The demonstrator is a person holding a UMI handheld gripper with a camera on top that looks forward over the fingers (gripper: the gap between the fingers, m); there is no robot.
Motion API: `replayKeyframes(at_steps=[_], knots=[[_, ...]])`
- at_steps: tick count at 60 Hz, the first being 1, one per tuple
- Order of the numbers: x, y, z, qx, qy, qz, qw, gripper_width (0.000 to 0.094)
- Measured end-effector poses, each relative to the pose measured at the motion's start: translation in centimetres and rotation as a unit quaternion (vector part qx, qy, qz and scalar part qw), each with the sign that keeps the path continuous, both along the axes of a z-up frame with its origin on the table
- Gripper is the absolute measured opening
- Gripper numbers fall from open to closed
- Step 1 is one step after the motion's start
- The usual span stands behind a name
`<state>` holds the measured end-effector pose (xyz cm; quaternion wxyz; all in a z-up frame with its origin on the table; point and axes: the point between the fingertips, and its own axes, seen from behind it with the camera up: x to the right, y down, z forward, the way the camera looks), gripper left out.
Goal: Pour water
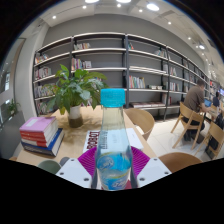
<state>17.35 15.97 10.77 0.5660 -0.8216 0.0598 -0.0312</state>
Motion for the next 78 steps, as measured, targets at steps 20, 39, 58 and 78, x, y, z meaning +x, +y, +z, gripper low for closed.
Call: replayKeyframes(at_steps=[20, 39, 58, 78], knots=[[0.3, -0.7, -1.8, 0.021, -0.011, -0.004, 1.0, 0.0544], [-1.2, -7.5, -6.6, -0.085, -0.021, 0.018, 0.996, 0.0797], [-9.5, -23.2, -8.5, -0.186, -0.028, 0.06, 0.98, 0.0795], [-21.2, -29.3, 3.7, -0.112, -0.005, 0.097, 0.989, 0.0802]])
